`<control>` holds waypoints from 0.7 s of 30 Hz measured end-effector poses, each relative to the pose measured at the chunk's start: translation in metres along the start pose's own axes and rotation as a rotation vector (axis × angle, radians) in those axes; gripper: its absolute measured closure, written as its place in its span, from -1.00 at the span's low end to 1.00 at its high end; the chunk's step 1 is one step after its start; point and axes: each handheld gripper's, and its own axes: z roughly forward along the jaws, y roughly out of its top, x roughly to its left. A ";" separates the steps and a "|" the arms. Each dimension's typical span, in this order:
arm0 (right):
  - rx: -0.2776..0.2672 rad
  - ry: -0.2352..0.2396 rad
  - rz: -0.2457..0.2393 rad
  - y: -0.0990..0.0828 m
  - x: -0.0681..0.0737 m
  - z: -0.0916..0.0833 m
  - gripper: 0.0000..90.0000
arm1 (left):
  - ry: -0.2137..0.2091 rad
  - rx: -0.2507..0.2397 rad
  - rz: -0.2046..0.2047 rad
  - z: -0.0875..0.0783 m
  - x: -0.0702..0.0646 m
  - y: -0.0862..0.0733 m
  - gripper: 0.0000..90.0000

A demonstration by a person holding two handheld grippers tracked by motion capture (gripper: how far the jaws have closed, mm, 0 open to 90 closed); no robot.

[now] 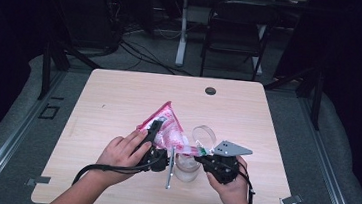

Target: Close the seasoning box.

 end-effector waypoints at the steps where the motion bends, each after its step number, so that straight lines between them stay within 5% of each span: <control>1: 0.000 0.000 0.000 0.000 0.000 0.000 1.00 | 0.001 0.000 0.001 0.000 0.000 0.000 0.50; 21: 0.004 0.000 0.001 0.000 0.000 0.000 1.00 | 0.007 -0.005 0.002 -0.001 0.002 0.001 0.50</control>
